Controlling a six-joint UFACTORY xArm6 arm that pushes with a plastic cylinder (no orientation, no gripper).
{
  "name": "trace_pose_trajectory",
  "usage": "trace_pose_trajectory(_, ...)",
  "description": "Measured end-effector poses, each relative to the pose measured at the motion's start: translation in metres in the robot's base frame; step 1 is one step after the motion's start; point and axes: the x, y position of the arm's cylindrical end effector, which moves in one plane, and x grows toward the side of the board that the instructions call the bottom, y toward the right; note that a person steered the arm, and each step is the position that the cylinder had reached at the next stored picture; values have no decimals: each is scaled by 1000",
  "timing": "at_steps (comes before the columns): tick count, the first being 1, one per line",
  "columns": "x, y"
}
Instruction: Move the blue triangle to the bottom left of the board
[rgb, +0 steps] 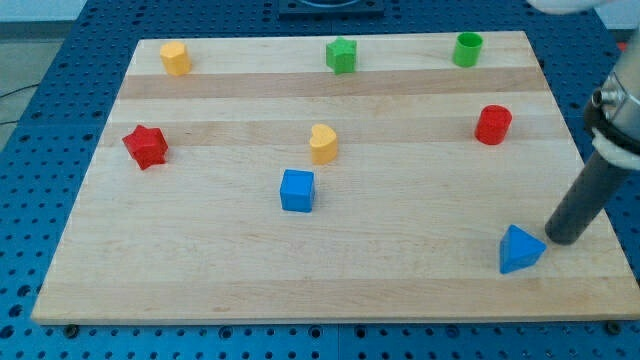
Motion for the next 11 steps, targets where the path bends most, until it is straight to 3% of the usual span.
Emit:
trace_pose_trajectory(1, 20, -34)
trace_pose_trajectory(6, 31, -33)
trace_pose_trajectory(8, 47, -100)
trace_pose_trajectory(11, -2, -142)
